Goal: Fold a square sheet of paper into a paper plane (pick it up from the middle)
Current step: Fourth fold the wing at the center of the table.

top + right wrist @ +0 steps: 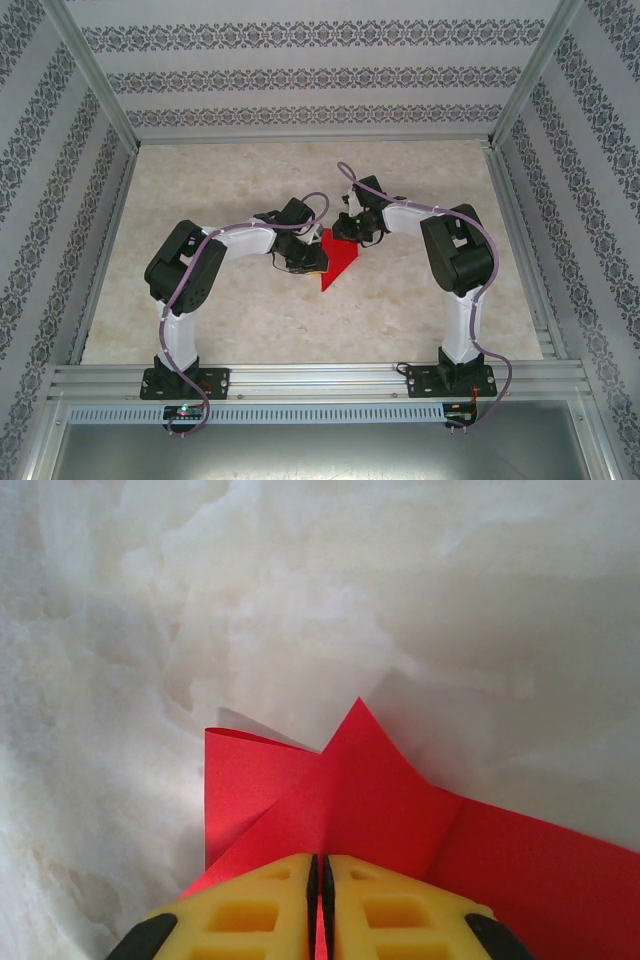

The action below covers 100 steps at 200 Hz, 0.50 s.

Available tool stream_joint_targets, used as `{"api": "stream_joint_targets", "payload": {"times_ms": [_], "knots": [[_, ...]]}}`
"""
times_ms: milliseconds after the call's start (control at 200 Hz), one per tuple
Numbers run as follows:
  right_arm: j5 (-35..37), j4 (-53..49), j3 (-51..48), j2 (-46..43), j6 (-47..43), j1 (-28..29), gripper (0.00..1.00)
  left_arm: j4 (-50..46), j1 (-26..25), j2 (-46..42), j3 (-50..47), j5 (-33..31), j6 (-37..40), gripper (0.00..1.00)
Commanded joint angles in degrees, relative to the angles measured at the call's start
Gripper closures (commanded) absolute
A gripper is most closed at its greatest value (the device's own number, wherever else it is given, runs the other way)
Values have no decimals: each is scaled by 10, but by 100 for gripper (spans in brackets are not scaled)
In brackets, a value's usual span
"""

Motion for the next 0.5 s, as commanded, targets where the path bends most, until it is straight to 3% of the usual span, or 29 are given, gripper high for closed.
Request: {"api": "stream_joint_targets", "payload": {"times_ms": [0,495], "knots": [[18,-8,-13,19,-5,-8,87,12,-8,4,-1,6,3,83],[11,4,-25,15,-7,-16,89,13,-8,31,-3,2,7,85]]}}
